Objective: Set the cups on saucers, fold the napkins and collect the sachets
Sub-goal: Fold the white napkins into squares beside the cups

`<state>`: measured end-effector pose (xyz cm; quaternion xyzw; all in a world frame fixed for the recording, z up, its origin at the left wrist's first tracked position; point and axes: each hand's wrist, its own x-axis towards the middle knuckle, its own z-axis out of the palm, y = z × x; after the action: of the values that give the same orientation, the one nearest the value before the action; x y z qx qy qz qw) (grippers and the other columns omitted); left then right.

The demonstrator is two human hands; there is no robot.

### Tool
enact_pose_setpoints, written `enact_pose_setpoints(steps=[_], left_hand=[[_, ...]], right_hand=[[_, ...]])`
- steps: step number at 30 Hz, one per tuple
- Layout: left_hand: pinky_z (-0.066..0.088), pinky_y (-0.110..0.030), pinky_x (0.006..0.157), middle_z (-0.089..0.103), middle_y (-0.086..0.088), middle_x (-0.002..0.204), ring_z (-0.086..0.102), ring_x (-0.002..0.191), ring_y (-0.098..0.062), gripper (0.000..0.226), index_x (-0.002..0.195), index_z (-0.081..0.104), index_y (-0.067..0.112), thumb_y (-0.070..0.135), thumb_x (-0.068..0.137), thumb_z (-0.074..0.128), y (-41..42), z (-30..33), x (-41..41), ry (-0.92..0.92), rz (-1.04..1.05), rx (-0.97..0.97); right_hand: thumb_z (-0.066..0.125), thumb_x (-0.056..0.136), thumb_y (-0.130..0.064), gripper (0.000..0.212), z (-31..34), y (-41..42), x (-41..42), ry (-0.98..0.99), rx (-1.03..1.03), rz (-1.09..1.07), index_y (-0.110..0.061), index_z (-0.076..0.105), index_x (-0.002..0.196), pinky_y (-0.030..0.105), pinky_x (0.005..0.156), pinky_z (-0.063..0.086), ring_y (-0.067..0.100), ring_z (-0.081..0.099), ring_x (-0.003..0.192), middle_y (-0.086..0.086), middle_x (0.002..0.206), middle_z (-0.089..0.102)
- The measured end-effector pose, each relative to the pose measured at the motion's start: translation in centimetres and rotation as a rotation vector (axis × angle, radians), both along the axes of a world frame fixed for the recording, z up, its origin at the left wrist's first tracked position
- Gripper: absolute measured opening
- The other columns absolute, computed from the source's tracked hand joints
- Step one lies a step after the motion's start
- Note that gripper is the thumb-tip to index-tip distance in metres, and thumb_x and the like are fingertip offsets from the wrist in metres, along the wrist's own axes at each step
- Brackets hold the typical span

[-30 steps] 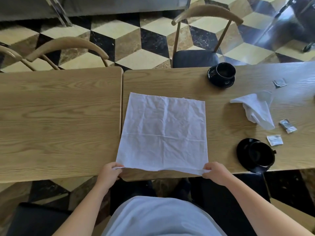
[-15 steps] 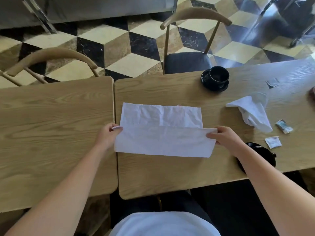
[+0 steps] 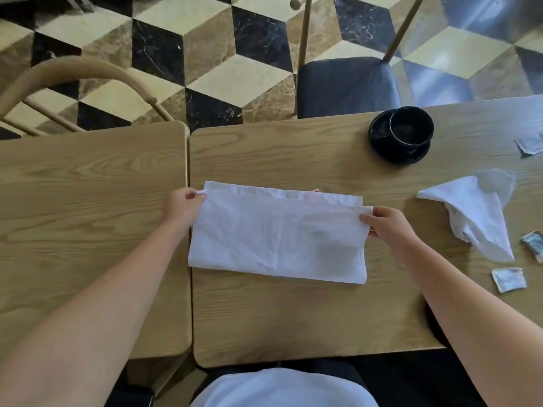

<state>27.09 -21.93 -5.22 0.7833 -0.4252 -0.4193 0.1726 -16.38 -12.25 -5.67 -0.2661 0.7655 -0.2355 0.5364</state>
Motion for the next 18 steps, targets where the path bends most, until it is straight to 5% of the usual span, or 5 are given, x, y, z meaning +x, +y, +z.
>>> enact_pose_setpoints(steps=[7,11,18], left_hand=[[0.046,-0.031,0.078,0.067,0.004,0.088,0.060,0.086,-0.018,0.012,0.099,0.071,0.013,0.022,0.092,0.067,-3.0,-1.8,-0.4,0.003,0.004,-0.025],[0.040,-0.029,0.069,0.057,0.005,0.075,0.052,0.078,-0.018,0.006,0.090,0.066,0.011,0.016,0.093,0.064,-3.5,-2.9,-0.6,-0.027,0.018,-0.002],[0.040,-0.026,0.064,0.057,0.003,0.075,0.052,0.079,-0.018,0.007,0.086,0.066,0.011,0.015,0.091,0.066,-3.6,-3.8,-0.7,-0.021,0.064,0.007]], right_hand=[[0.065,0.092,-0.015,0.013,-1.8,-2.1,-0.9,0.009,0.055,0.004,-0.012,0.075,0.099,0.055,0.095,0.056,0.035,0.073,0.099,0.017,0.104,0.076],[0.067,0.091,-0.018,0.016,-2.3,-2.8,-1.3,0.035,0.075,-0.011,-0.014,0.076,0.103,0.044,0.088,0.059,0.020,0.071,0.082,0.011,0.096,0.078],[0.066,0.088,-0.015,0.011,-2.5,-3.7,-1.1,0.027,0.063,-0.015,-0.016,0.077,0.091,0.034,0.079,0.057,0.021,0.069,0.079,0.009,0.088,0.077]])
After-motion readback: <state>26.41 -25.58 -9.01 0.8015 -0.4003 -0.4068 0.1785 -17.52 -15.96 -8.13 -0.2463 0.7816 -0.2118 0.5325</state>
